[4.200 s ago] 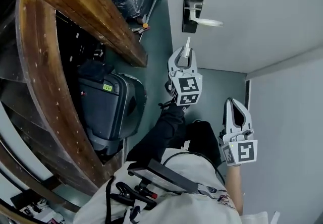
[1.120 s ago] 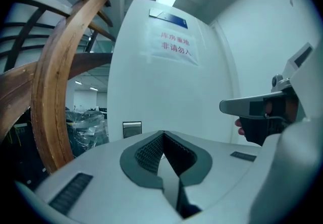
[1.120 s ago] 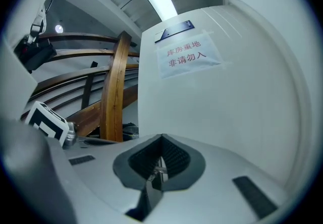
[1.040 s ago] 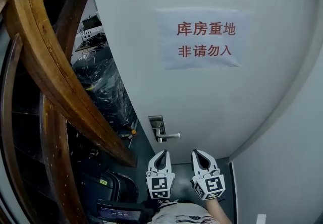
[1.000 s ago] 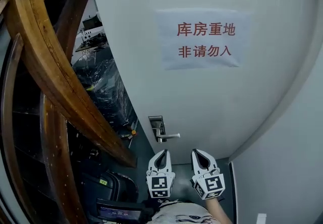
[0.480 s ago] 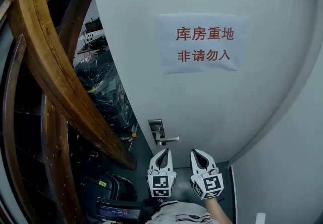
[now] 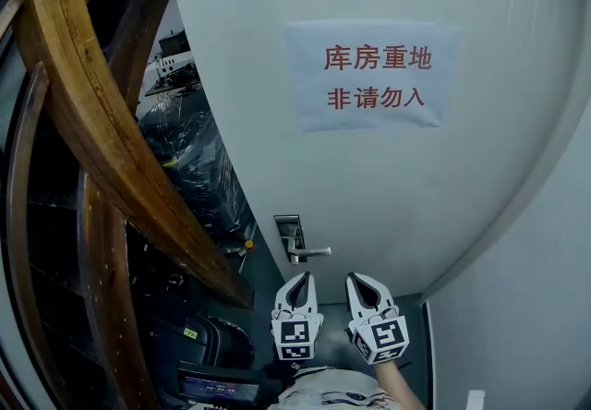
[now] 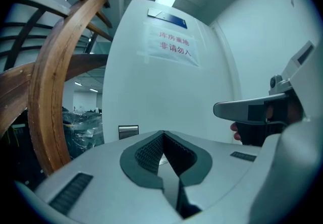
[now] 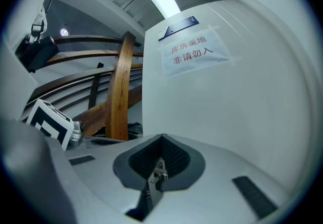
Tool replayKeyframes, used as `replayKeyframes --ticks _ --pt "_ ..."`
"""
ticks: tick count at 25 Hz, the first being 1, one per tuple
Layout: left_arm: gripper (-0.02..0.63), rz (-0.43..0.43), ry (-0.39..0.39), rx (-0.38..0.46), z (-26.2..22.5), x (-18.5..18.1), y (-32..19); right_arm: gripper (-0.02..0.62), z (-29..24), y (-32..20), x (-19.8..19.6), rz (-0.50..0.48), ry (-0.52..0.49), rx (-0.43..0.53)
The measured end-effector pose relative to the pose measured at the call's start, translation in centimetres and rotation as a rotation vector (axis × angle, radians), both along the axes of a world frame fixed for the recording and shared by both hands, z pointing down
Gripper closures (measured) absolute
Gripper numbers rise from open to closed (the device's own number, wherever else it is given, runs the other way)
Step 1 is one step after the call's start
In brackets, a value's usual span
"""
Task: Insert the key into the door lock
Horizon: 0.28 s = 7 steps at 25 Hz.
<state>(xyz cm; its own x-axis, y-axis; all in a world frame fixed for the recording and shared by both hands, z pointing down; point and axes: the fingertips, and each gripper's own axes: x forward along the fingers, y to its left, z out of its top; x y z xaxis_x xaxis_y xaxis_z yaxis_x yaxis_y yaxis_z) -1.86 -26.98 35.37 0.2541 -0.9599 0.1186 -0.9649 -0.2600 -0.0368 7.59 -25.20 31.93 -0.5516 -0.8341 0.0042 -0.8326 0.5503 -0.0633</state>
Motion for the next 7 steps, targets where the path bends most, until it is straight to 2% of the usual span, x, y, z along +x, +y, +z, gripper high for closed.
replayKeyframes --ticks 7 --pt "0.603 0.002 -0.004 -0.006 0.35 -0.16 -0.26 0.589 0.37 -0.41 -0.37 -0.005 0.001 -0.006"
